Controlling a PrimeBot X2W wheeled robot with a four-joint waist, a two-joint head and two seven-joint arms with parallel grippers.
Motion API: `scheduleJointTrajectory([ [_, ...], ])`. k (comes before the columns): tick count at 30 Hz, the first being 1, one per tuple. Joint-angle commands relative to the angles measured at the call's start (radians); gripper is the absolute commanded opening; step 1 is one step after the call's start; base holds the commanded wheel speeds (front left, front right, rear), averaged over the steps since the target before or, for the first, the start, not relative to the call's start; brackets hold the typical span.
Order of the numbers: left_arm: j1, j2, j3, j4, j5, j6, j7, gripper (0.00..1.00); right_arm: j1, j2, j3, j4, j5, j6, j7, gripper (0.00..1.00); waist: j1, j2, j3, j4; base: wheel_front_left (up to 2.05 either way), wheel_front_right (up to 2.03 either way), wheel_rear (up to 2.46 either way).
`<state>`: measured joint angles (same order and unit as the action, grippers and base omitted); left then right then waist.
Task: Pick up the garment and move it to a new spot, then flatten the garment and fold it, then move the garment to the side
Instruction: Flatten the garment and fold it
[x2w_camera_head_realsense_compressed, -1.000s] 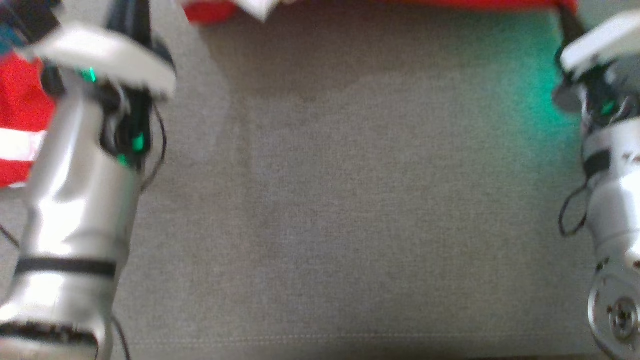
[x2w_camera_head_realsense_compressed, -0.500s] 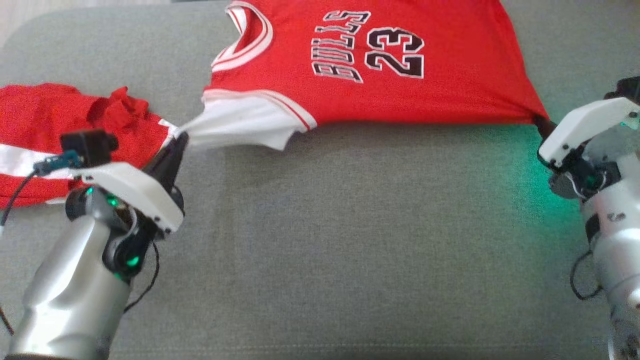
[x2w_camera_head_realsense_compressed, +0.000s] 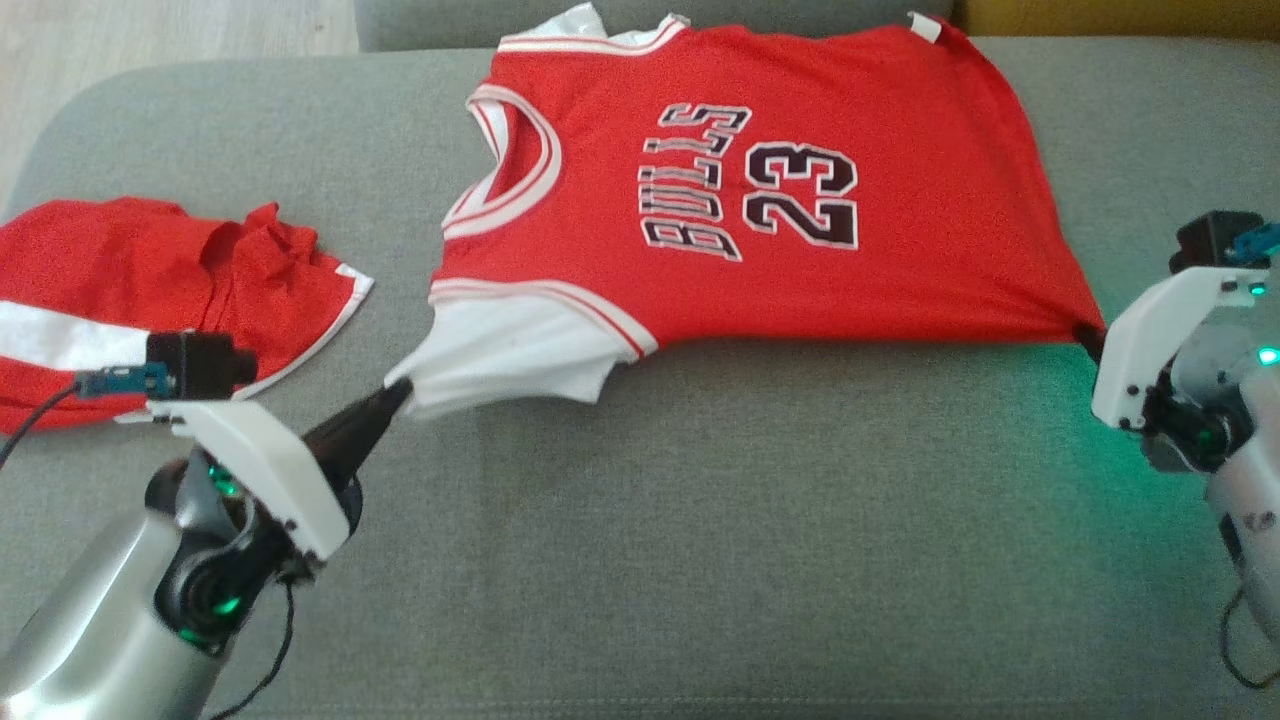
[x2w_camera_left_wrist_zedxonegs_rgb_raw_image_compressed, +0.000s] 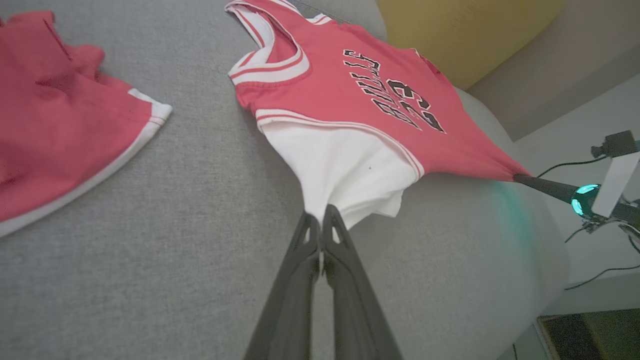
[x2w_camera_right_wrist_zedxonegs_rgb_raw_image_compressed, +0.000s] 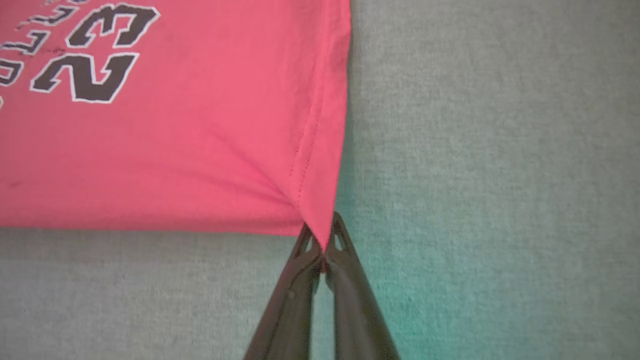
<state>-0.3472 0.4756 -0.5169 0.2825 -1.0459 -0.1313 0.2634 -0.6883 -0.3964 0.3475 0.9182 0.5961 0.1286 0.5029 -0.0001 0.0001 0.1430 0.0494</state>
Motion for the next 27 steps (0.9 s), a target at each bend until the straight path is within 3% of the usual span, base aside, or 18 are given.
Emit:
scheduleJointTrajectory([
  [1,-0.02,0.062,0.041,-0.045,-0.021,0.001,0.015,0.0,0.01,-0.04,0.028,-0.043,0.023,0.002,0.018,0.0,0.0001,-0.0001,-0.009,-0.003,0.0,0.0,0.0],
  [13,0.113,0.176,0.027,-0.21,-0.181,0.001,0.168,0.0,0.122,-0.178,0.183,-0.181,0.2,0.002,0.189,0.0,0.0001,-0.0001,-0.081,-0.017,0.0,0.0,0.0],
  [20,0.197,0.244,0.031,-0.306,-0.261,0.001,0.237,0.0,0.195,-0.241,0.228,-0.248,0.3,0.002,0.343,0.0,0.0001,-0.0001,-0.119,-0.027,0.0,0.0,0.0],
  [27,0.199,0.26,0.062,-0.364,-0.262,0.022,0.214,0.0,0.209,-0.258,0.208,-0.302,0.322,0.002,0.342,0.0,0.0001,-0.0001,-0.112,-0.038,0.0,0.0,0.0],
])
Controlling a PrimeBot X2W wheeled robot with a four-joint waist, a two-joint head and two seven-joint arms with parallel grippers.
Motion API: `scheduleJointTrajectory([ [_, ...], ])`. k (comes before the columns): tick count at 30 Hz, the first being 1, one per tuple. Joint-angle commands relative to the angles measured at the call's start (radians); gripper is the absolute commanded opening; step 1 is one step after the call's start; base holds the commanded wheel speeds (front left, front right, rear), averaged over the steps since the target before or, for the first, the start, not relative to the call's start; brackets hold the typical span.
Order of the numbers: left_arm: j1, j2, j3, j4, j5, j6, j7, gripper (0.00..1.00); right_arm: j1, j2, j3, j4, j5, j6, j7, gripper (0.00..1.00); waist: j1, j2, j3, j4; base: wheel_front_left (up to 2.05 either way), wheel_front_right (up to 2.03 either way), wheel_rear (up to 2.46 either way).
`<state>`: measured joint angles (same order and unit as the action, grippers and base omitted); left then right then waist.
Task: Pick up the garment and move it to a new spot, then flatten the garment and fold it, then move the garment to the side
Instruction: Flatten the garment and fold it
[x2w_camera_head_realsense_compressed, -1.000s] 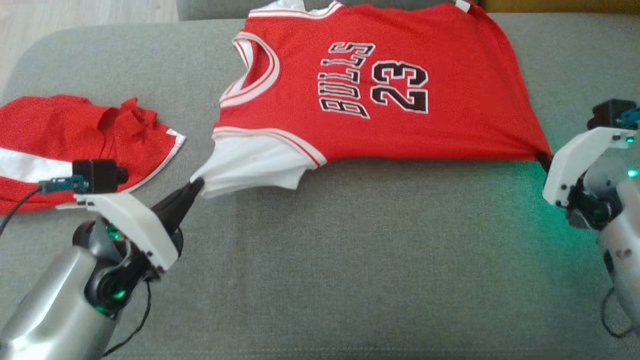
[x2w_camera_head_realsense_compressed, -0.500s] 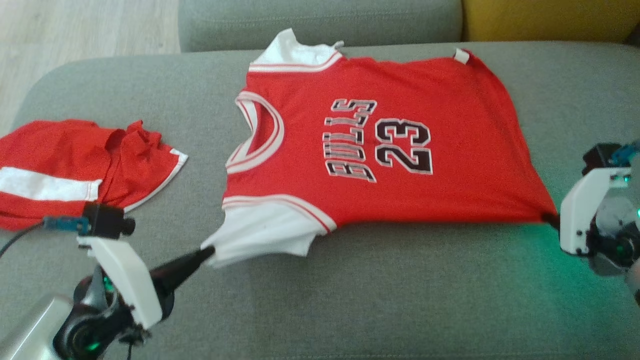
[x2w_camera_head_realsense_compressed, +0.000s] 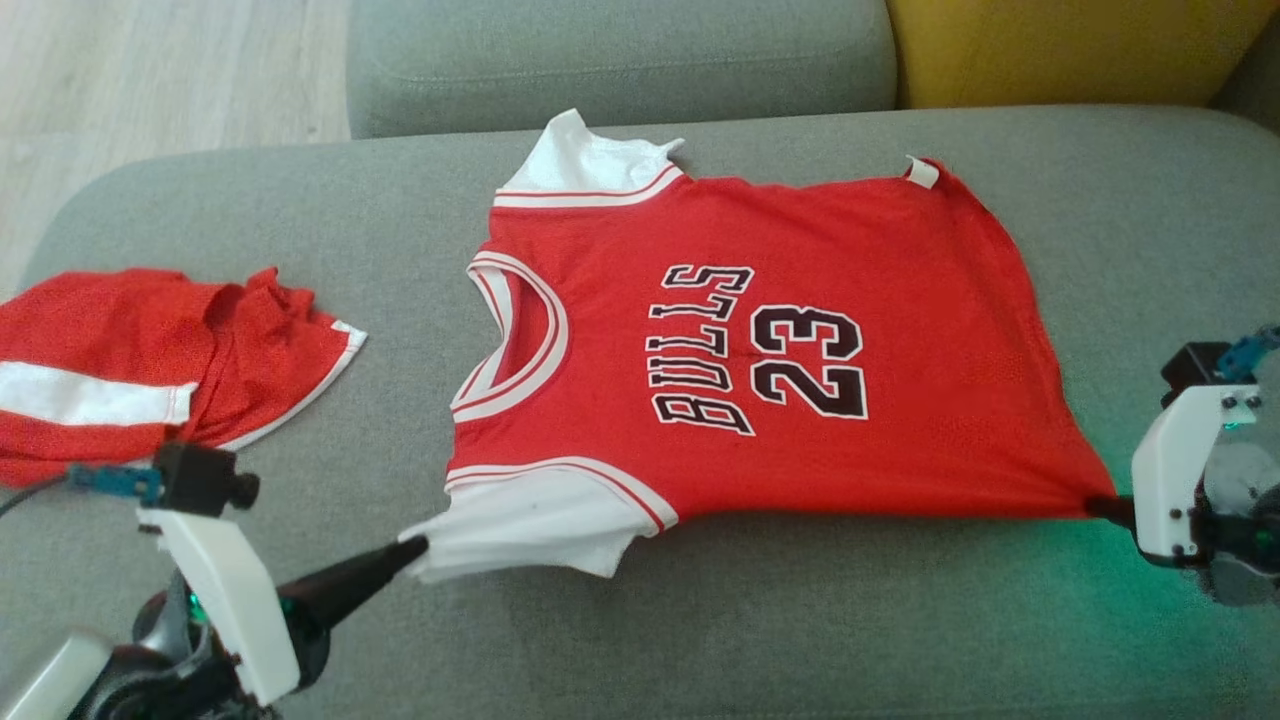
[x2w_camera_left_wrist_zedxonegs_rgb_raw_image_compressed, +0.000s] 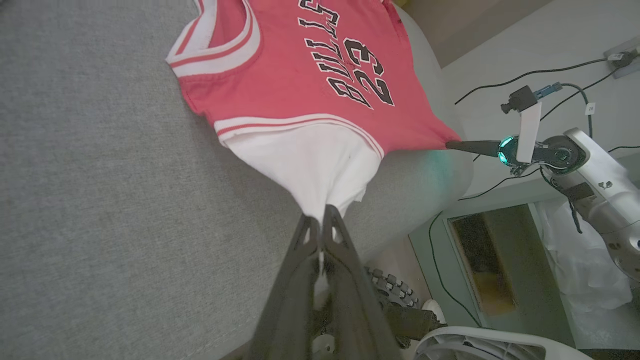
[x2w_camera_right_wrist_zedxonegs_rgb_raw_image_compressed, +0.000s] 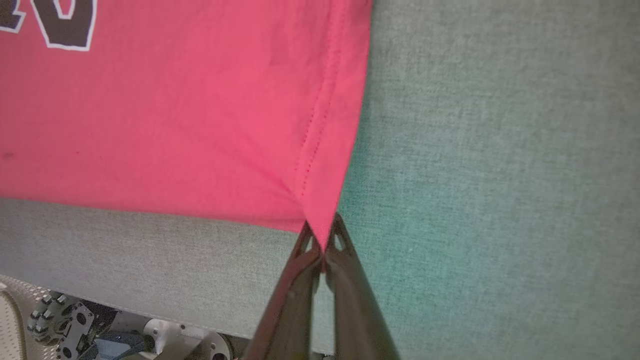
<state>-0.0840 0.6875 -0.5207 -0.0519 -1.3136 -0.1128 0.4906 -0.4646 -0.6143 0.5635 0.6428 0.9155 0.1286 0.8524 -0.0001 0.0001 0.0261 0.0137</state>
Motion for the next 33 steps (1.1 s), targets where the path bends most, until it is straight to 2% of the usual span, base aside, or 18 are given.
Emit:
scheduleJointTrajectory([
  [1,-0.072,0.047,0.069,-0.034,0.012,0.004,-0.018,0.0,-0.02,-0.039,-0.013,-0.032,0.002,0.002,-0.01,0.0,0.0001,-0.0001,0.01,-0.004,0.0,0.0,0.0],
  [8,-0.171,0.025,0.073,-0.043,0.053,0.013,-0.021,0.0,-0.083,-0.015,-0.051,-0.034,-0.017,0.002,-0.023,0.0,0.0001,-0.0001,0.066,-0.012,0.0,0.0,0.0],
  [12,-0.286,-0.007,0.058,-0.01,0.094,0.017,-0.004,0.0,-0.152,0.01,-0.071,-0.02,-0.048,0.002,-0.029,0.0,0.0001,-0.0001,0.127,-0.019,0.0,0.0,0.0],
  [19,-0.455,-0.072,0.03,0.105,0.156,0.021,0.009,0.0,-0.251,0.055,-0.091,0.027,-0.096,0.002,-0.046,0.0,0.0001,-0.0001,0.199,-0.028,0.0,0.0,0.0],
  [31,-0.637,-0.172,-0.003,0.299,0.247,0.011,-0.055,0.0,-0.346,0.114,-0.088,0.095,-0.137,0.002,-0.09,0.0,0.0001,-0.0001,0.27,-0.049,0.0,0.0,0.0],
  [32,-0.648,-0.179,-0.007,0.313,0.253,0.009,-0.061,0.0,-0.352,0.116,-0.089,0.096,-0.143,0.002,-0.109,0.45,0.0001,-0.0001,0.274,-0.052,0.0,0.0,0.0],
  [33,-0.659,-0.184,-0.008,0.327,0.259,0.008,-0.069,0.0,-0.359,0.118,-0.092,0.1,-0.149,0.002,-0.131,1.0,0.0001,-0.0001,0.279,-0.054,0.0,0.0,0.0],
])
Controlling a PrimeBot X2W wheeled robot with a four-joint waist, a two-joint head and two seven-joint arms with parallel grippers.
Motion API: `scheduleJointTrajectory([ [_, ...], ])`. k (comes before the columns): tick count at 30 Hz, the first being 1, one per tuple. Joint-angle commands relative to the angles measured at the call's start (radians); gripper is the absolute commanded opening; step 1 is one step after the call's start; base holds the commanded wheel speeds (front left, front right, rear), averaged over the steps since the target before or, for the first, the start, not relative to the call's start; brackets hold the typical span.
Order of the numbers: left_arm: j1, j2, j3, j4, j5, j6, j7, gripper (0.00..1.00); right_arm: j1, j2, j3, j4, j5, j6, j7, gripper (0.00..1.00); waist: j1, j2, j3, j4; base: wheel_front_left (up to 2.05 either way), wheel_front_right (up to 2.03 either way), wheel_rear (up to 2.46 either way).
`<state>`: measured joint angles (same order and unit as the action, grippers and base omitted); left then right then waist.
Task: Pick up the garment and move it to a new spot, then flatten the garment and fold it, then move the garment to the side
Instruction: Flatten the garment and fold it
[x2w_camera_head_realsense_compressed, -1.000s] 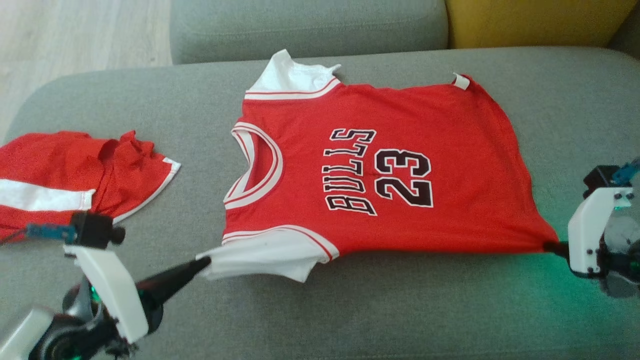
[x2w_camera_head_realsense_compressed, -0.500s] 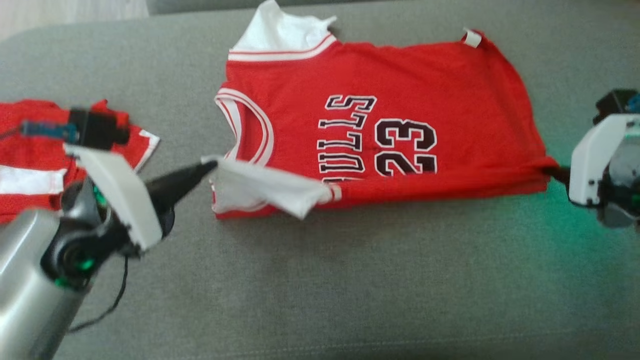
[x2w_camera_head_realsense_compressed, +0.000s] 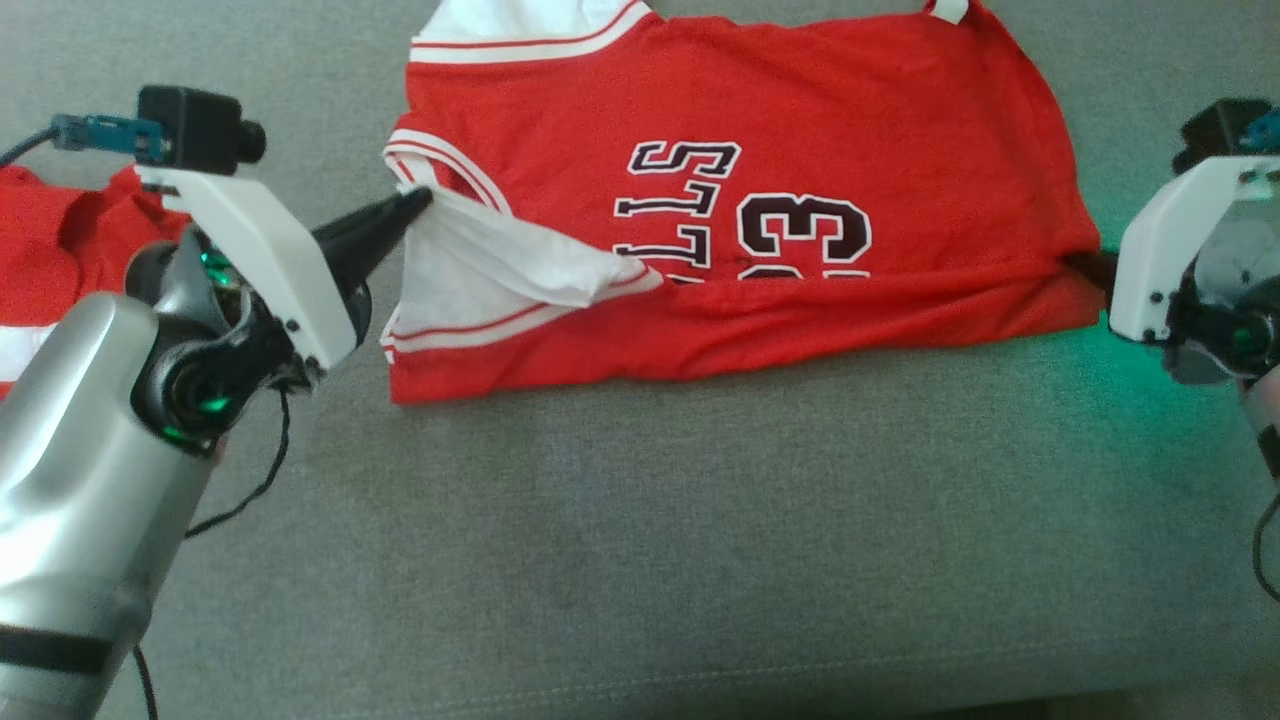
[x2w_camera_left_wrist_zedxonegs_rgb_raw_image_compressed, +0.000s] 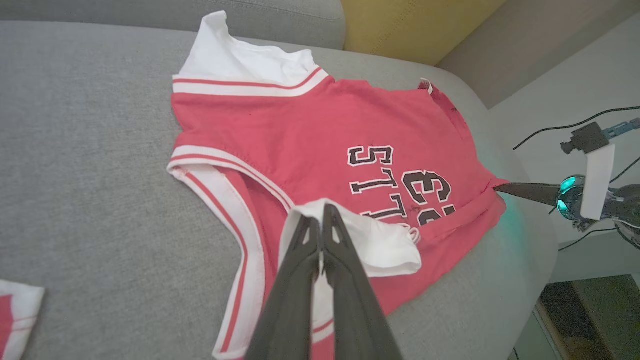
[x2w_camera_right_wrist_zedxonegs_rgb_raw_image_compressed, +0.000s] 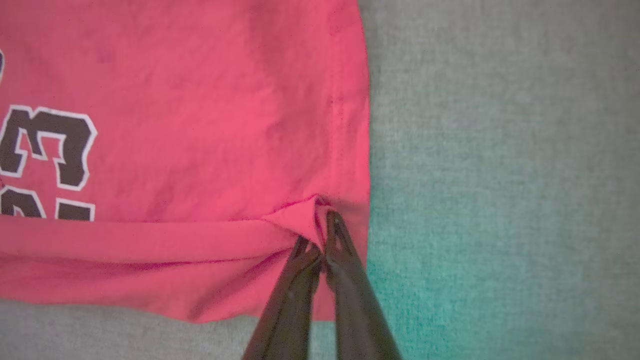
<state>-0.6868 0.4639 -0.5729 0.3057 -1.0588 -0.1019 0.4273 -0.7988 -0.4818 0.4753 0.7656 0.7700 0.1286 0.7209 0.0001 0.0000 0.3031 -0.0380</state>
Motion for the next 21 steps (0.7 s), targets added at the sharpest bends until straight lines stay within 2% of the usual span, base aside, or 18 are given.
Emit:
scheduleJointTrajectory([
  [1,-0.065,0.035,0.044,-0.016,0.012,-0.003,-0.017,0.0,-0.03,-0.01,-0.008,-0.018,-0.006,0.002,-0.023,1.0,-0.0001,0.0,0.005,-0.004,0.0,0.0,0.0],
  [2,-0.075,0.031,0.045,-0.001,0.025,0.0,-0.034,0.2,-0.034,-0.005,-0.014,-0.013,-0.005,0.002,-0.046,1.0,-0.0001,0.0,0.008,-0.005,0.0,0.0,0.0],
  [3,-0.083,0.027,0.048,0.017,0.042,0.008,-0.057,0.99,-0.039,0.001,-0.024,-0.004,-0.003,0.002,-0.07,1.0,-0.0001,0.0,0.01,-0.007,0.0,0.0,0.0],
  [7,-0.106,0.002,0.065,0.082,0.099,0.042,-0.173,1.0,-0.049,0.011,-0.042,0.012,-0.023,0.002,-0.203,1.0,-0.0001,0.0,0.011,-0.011,0.0,0.0,0.0],
  [12,-0.103,-0.055,0.111,0.129,0.131,0.07,-0.371,1.0,-0.029,0.015,-0.081,0.009,-0.041,0.002,-0.455,1.0,-0.0001,0.0,-0.011,-0.007,0.0,0.0,0.0],
  [18,-0.027,-0.121,0.176,0.133,0.142,0.099,-0.617,1.0,0.048,0.038,-0.127,-0.016,-0.088,0.002,-0.751,1.0,-0.0001,0.0,-0.067,-0.007,0.0,0.0,0.0],
  [21,0.036,-0.147,0.204,0.109,0.154,0.108,-0.671,1.0,0.104,0.069,-0.14,-0.038,-0.121,0.002,-0.849,1.0,-0.0001,0.0,-0.095,-0.011,0.0,0.0,0.0],
])
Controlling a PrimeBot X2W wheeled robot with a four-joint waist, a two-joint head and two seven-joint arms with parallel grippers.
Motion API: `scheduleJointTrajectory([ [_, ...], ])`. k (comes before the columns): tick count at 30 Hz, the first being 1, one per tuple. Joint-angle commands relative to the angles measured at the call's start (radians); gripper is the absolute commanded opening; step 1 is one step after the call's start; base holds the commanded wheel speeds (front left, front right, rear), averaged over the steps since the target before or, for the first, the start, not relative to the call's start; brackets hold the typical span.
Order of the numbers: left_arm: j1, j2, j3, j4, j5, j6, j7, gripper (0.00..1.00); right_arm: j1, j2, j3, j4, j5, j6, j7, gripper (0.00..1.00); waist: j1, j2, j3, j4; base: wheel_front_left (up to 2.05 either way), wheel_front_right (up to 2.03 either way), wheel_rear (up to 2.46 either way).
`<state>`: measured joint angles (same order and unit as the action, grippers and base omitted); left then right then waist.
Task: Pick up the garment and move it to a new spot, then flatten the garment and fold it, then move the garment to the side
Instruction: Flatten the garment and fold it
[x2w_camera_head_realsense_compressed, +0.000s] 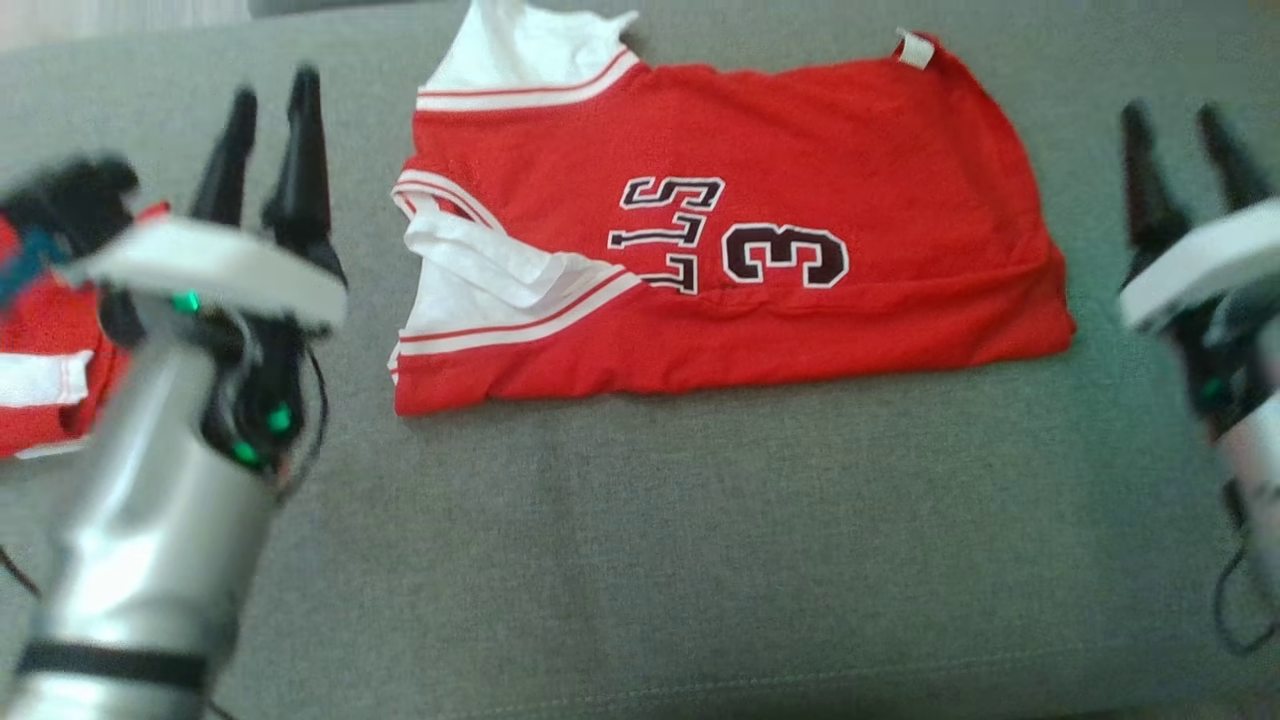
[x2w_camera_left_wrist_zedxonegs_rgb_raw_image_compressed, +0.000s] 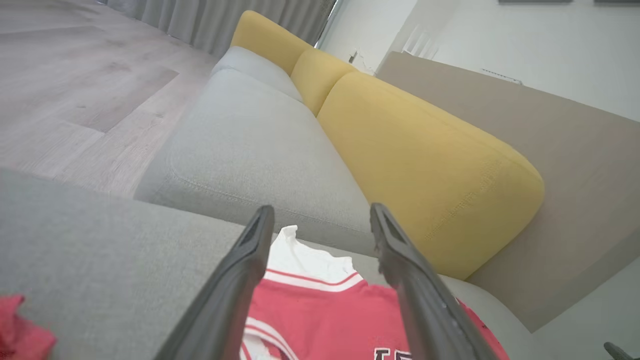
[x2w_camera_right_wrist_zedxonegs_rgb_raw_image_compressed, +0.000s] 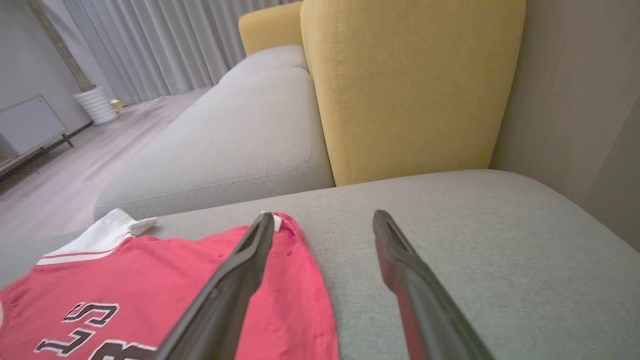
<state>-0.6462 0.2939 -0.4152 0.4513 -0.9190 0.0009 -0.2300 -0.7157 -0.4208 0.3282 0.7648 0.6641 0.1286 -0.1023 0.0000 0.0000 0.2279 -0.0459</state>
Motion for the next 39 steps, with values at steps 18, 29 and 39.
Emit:
scheduleJointTrajectory([
  [18,0.408,-0.182,0.184,-0.149,0.365,0.008,-0.032,1.0,0.365,0.235,-0.2,-0.209,-0.354,0.002,-0.137,1.0,0.0,0.0,-0.091,-0.021,0.0,0.0,0.0],
  [29,0.365,-0.201,0.182,0.015,0.492,0.009,-0.032,1.0,0.397,0.286,-0.276,-0.337,-0.431,0.002,-0.067,1.0,0.0,0.0,-0.061,-0.037,0.0,0.0,0.0],
  [39,0.282,-0.172,0.166,0.209,0.538,0.059,-0.001,1.0,0.411,0.307,-0.278,-0.397,-0.445,0.002,-0.04,1.0,0.0,0.0,-0.033,-0.069,0.0,0.0,0.0],
])
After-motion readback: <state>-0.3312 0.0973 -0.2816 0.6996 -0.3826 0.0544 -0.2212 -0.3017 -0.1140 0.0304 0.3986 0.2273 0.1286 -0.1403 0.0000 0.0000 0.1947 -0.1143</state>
